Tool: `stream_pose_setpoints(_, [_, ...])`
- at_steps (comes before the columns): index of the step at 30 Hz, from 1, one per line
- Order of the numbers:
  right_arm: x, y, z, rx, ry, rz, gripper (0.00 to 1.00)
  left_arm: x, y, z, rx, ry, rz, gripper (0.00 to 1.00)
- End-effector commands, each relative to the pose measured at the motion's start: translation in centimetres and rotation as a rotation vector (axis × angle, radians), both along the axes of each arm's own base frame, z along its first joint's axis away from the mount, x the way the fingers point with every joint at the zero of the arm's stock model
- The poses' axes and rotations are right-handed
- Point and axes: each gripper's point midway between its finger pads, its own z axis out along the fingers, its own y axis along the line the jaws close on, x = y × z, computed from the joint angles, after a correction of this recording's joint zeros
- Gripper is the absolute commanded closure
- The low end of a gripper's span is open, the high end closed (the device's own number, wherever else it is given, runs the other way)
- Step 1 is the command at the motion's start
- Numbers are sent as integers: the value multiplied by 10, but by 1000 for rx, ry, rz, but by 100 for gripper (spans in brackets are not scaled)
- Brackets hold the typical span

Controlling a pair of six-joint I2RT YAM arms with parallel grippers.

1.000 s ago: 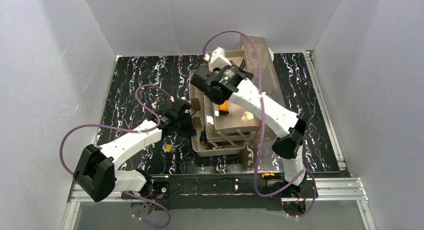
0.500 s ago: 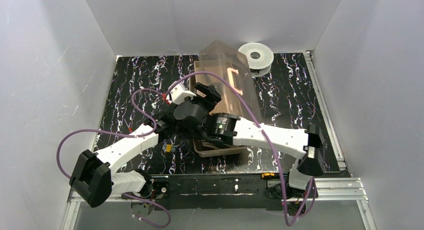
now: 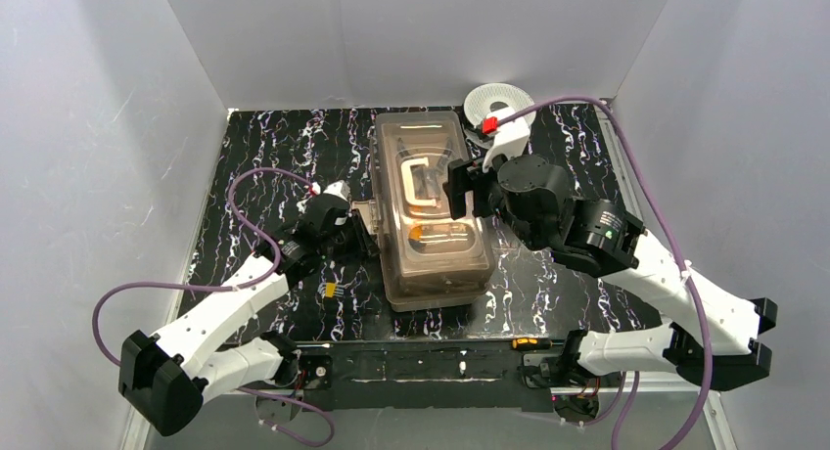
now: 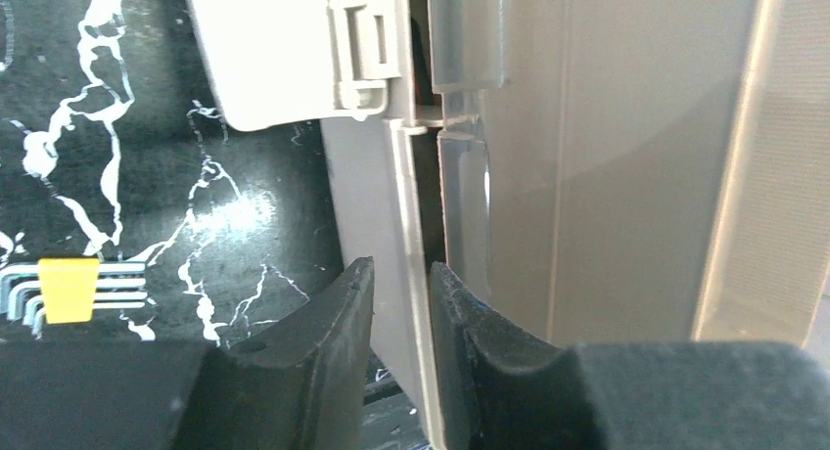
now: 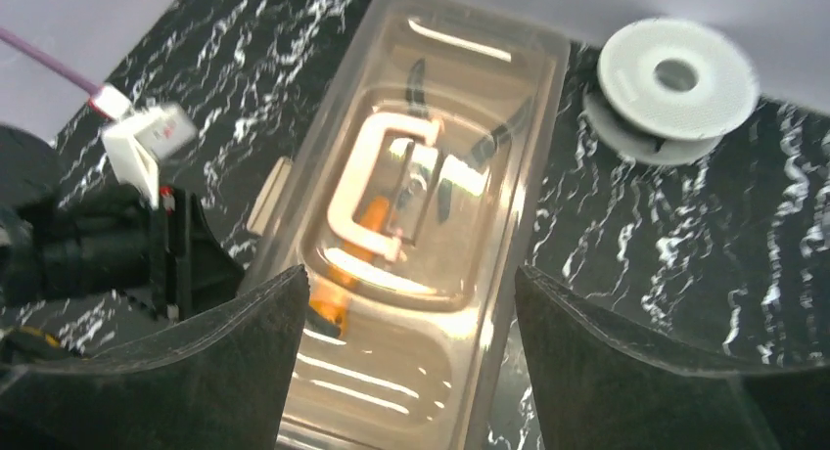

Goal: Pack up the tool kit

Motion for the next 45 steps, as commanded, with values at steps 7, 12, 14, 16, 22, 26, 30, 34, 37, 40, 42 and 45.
stream_pose_setpoints(7, [7,-23,-68,57,231,6,15,5,35,36,103,-119,64,72])
stream_pose_setpoints(12, [18,-26,-88,61,296,-1,15,9,53,35,118,-108,103,72])
stream_pose_setpoints(14, [20,-24,-94,76,315,18,15,12,60,32,102,-97,129,72])
stream_pose_setpoints(16, [22,-22,-98,90,333,34,15,13,68,25,91,-80,159,73])
stream_pose_setpoints(22, [26,-6,-111,140,387,102,15,22,66,-2,-15,14,212,73])
stream_pose_setpoints(26, [32,3,-120,166,427,130,15,30,58,-25,-138,112,234,75])
stream_pose_setpoints(30, [44,11,-127,215,476,143,15,37,60,-43,-192,163,272,77])
stream_pose_setpoints(34, [66,5,-140,259,530,76,15,42,69,-52,-185,158,311,77])
stream_pose_setpoints(37, [75,2,-155,278,573,54,15,47,68,-56,-206,164,312,77])
stream_pose_setpoints(40, [79,-2,-170,271,604,41,16,51,59,-61,-246,173,280,80])
stream_pose_setpoints(42, [80,-5,-178,264,617,30,16,54,54,-67,-279,172,273,80])
stream_pose_setpoints(45, [80,-10,-187,258,632,18,18,58,51,-78,-306,181,285,81])
